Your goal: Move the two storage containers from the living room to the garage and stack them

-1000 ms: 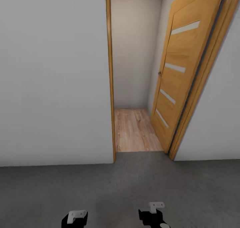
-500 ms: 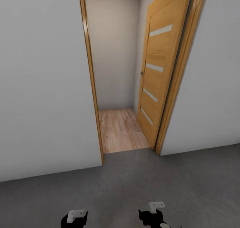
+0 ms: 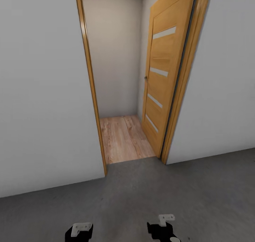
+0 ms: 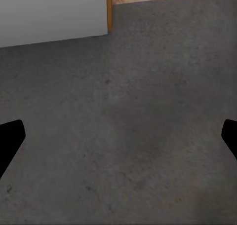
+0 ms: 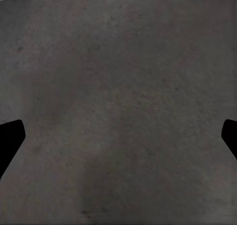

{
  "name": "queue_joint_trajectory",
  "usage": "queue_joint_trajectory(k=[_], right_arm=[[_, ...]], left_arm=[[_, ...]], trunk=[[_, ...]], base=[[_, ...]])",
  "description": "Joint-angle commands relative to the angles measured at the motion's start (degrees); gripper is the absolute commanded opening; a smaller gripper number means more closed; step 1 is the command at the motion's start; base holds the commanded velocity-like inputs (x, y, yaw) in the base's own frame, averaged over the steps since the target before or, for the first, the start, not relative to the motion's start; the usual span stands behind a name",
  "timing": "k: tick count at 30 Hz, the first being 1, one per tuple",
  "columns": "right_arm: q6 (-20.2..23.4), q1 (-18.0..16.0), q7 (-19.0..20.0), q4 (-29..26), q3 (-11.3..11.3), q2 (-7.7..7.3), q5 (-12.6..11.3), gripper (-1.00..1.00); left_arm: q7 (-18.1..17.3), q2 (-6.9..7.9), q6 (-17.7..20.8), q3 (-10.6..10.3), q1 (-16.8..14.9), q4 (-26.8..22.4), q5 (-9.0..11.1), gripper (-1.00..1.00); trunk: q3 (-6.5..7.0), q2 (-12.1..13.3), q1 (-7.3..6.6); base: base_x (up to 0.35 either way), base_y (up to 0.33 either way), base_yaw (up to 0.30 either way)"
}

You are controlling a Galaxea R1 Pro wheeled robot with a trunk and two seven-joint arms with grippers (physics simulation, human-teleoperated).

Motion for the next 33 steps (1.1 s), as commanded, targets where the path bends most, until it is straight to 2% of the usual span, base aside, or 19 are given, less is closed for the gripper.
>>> queue_joint_trajectory(k=[1,10,20,33], right_arm=[[-0.2,0.0,-0.1,0.1,0.1,0.00,0.0,1.00],[-0.2,0.0,-0.1,0.1,0.1,0.04,0.0,1.00],[-0.2,-0.1,-0.2,0.1,0.1,0.05,0.0,1.00],[-0.2,-0.1,-0.2,0.1,0.1,0.06,0.0,1.00]], left_arm=[[-0.1,-0.02,-0.2,0.2,0.0,0.0,0.0,1.00],[-0.1,-0.03,-0.2,0.2,0.0,0.1,0.0,1.00],[-0.1,-0.02,-0.2,0.2,0.0,0.1,0.0,1.00],[-0.1,-0.04,-0.2,0.2,0.0,0.1,0.0,1.00]], trunk=[[-0.06,0.0,0.02],[-0.06,0.0,0.02],[-0.06,0.0,0.02],[-0.06,0.0,0.02]], base=[[0.211,0.000,-0.005],[0.281,0.000,-0.001],[0.103,-0.001,0.000],[0.205,-0.029,0.000]])
